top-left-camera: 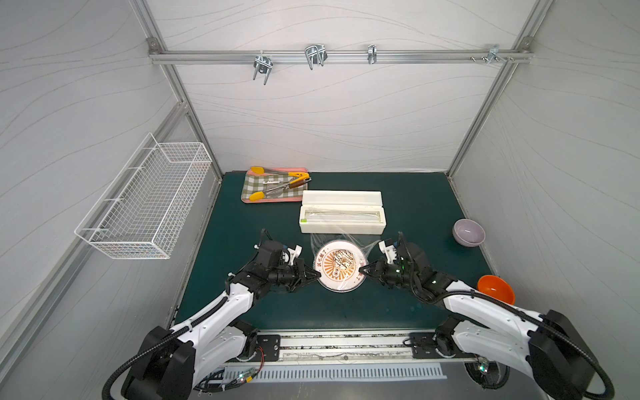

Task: Wrap the plate with plastic wrap
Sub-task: Pull the plastic wrap from the plastic wrap cutting box, then place the plate at the center of the board.

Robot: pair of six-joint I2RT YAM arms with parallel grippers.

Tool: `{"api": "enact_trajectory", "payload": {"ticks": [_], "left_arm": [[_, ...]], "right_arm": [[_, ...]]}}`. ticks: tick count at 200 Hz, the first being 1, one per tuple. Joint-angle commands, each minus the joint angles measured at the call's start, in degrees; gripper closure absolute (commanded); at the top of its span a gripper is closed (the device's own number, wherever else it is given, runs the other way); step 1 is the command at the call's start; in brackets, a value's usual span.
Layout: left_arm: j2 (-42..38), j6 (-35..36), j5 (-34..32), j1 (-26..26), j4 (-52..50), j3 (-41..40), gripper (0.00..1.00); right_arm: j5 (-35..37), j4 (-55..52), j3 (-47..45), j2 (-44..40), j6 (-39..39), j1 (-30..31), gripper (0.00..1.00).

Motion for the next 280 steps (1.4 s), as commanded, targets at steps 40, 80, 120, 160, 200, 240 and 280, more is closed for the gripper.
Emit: {"api": "enact_trajectory", "payload": {"ticks": [40, 80, 120, 160, 200, 240, 280], "left_arm": [[0.7, 0.2, -9.9, 1.8, -1.4, -4.3, 1.0], [6.7, 1.8, -10.1, 1.3, 0.7, -3.9, 1.0], [10.6, 4.5, -11.7, 1.1, -1.3, -3.3, 1.0], [11.4, 7.0, -12.1, 0.7, -5.1, -3.1, 1.0], [14.8, 8.4, -10.4, -0.2, -5.3, -3.1, 1.0], [15.4, 8.8, -12.1, -0.9, -5.4, -3.3, 1.0], [15.6, 9.8, -14.8, -0.9, -8.3, -2.3, 0.92]], "right_arm": [[10.2, -4.5, -4.5, 5.5, 1.8, 0.2, 1.0], [10.3, -0.9, -4.9, 13.0, 1.9, 0.5, 1.0], [10.1, 0.4, -4.0, 18.8, 2.0, 0.8, 1.0], [9.5, -2.6, -3.7, 19.6, 2.9, 1.5, 0.96], [8.5, -10.7, -2.3, 15.3, 0.1, 1.4, 0.66], [6.6, -22.3, 0.4, 8.0, -6.0, -2.4, 0.51], [7.3, -30.0, 6.6, 4.4, -15.2, -9.1, 0.51]]}}
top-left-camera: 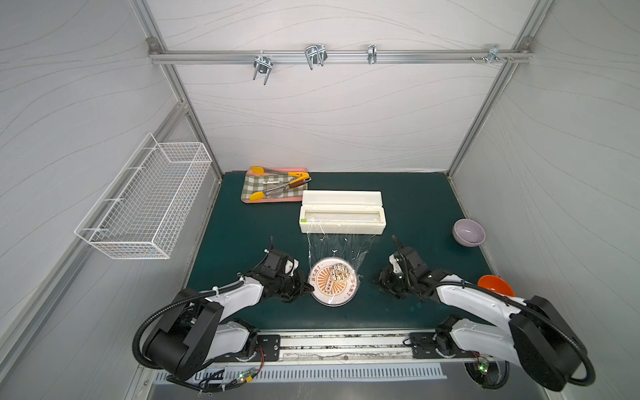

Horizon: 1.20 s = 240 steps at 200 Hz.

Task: Wrap the plate with plastic wrap
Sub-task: Place the plate at the center of the board, then tear off the plastic wrap from the plastic wrap cutting box.

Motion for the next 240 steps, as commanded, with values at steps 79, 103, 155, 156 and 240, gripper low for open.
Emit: {"api": "enact_trajectory", "payload": {"ticks": [79, 103, 155, 156, 240], "left_arm": [[-8.7, 0.7, -11.9, -0.2, -24.7, 7.6, 0.46], [-13.4, 3.5, -17.9, 0.7, -34.5, 16.2, 0.4], [4.7, 19.8, -16.2, 12.4, -32.2, 40.0, 0.4], [5.2, 20.0, -16.1, 12.6, -32.1, 40.6, 0.4], [39.0, 30.6, -9.5, 15.8, -32.1, 71.6, 0.42]], "right_arm": [[7.3, -13.7, 23.3, 4.7, -20.6, -2.7, 0.51], [3.3, -13.5, 33.3, 10.0, -28.1, -2.3, 0.5], [-2.8, -15.3, 58.3, 30.4, -45.6, 0.4, 0.52], [-2.8, -15.3, 58.7, 30.8, -45.9, 0.4, 0.53], [-6.2, -18.8, 86.7, 54.1, -66.1, 4.1, 0.53]]}}
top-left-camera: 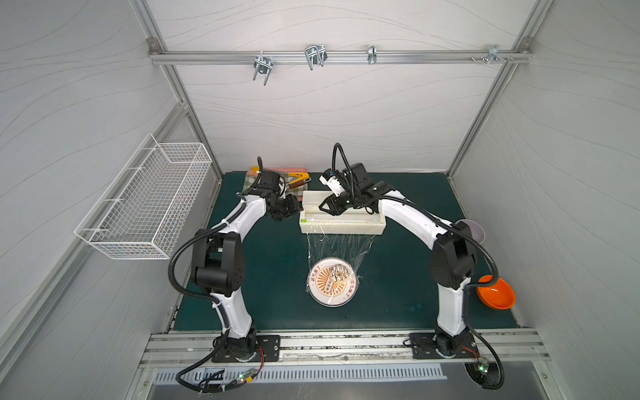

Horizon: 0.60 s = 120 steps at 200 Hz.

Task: Wrap the plate with plastic wrap
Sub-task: Tear off the plastic wrap from the plastic wrap cutting box.

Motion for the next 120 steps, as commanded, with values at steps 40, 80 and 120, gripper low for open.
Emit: {"api": "enact_trajectory", "payload": {"ticks": [40, 80, 120], "left_arm": [[11.2, 8.5, 1.5, -0.2, -6.7, 12.3, 0.49], [14.4, 8.4, 1.5, -0.1, -6.2, 14.1, 0.59], [16.7, 6.4, 2.6, -0.6, -4.2, 16.2, 0.69]], "right_arm": [[-3.2, -4.2, 8.1, 6.8, -6.1, -0.5, 0.54], [-3.0, -3.5, 8.2, 8.6, -5.8, -2.1, 0.57], [-3.8, -2.3, 6.4, 8.8, -3.7, -5.5, 0.6]]}}
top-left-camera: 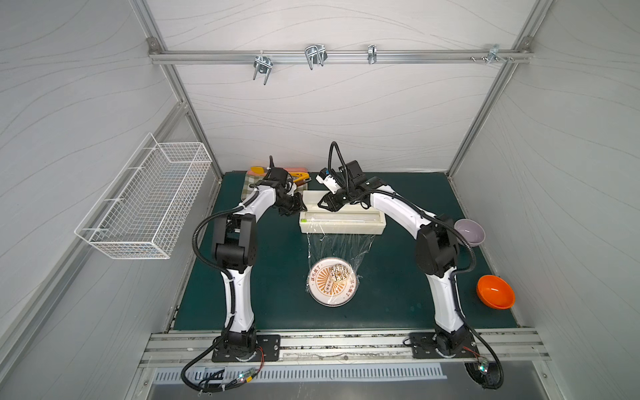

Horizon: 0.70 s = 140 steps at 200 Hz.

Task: Wrap the plate with plastic wrap
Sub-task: Tear off the plastic wrap from the plastic wrap cutting box.

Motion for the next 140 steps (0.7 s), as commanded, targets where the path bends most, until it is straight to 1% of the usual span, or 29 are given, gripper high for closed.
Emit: {"api": "enact_trajectory", "payload": {"ticks": [1, 46, 61, 65, 77, 80, 86, 96, 106, 116, 119, 129, 140], "left_arm": [[2.9, -0.2, 0.1, -0.3, 1.5, 3.0, 0.69], [7.1, -2.4, 1.0, -0.4, 3.4, 7.1, 0.77], [8.4, -3.6, 2.7, -0.4, 4.0, 7.5, 0.78], [8.7, -3.9, 3.0, -0.5, 4.3, 9.1, 0.78], [9.4, -4.4, 3.7, -0.5, 4.8, 9.7, 0.78], [9.6, -4.4, 3.9, -0.5, 4.7, 10.0, 0.78], [10.0, -4.4, 4.2, -0.6, 4.1, 10.5, 0.77], [10.0, -3.9, 4.2, -0.5, 1.8, 11.4, 0.74], [8.1, -2.6, 3.1, -0.5, -0.3, 10.6, 0.67], [4.7, -2.2, 1.7, -0.2, 0.6, 8.3, 0.59], [3.7, -2.2, 1.4, 0.0, 1.1, 6.3, 0.57], [0.8, -3.1, 1.4, 0.9, 3.6, 2.9, 0.51], [-0.7, -3.2, 2.0, 1.7, 4.9, 1.6, 0.48]], "right_arm": [[-1.3, -0.3, -0.4, 0.9, 0.1, -2.5, 0.6], [-1.3, -0.7, 0.3, 1.7, -1.1, -3.0, 0.61], [-1.5, -1.0, 1.2, 2.3, -1.3, -2.6, 0.63], [-1.6, -1.3, 1.5, 2.4, -1.7, -2.4, 0.63], [-1.2, -2.3, 2.8, 3.2, -2.3, -1.6, 0.64], [-1.0, -2.6, 3.2, 3.5, -4.0, -1.4, 0.65], [-0.8, -3.4, 4.0, 4.1, -4.8, -1.1, 0.65], [0.5, -4.9, 5.0, 4.6, -5.2, -0.9, 0.66], [1.7, -5.4, 4.4, 4.1, -3.2, -1.7, 0.66], [1.7, -5.1, 2.7, 2.6, 1.9, -3.3, 0.67], [1.9, -4.7, 2.1, 2.1, 3.2, -3.8, 0.67], [3.9, -2.9, -1.4, -0.8, 7.2, -5.3, 0.61], [7.4, -0.9, -6.2, -4.5, 10.6, -6.3, 0.55]]}}
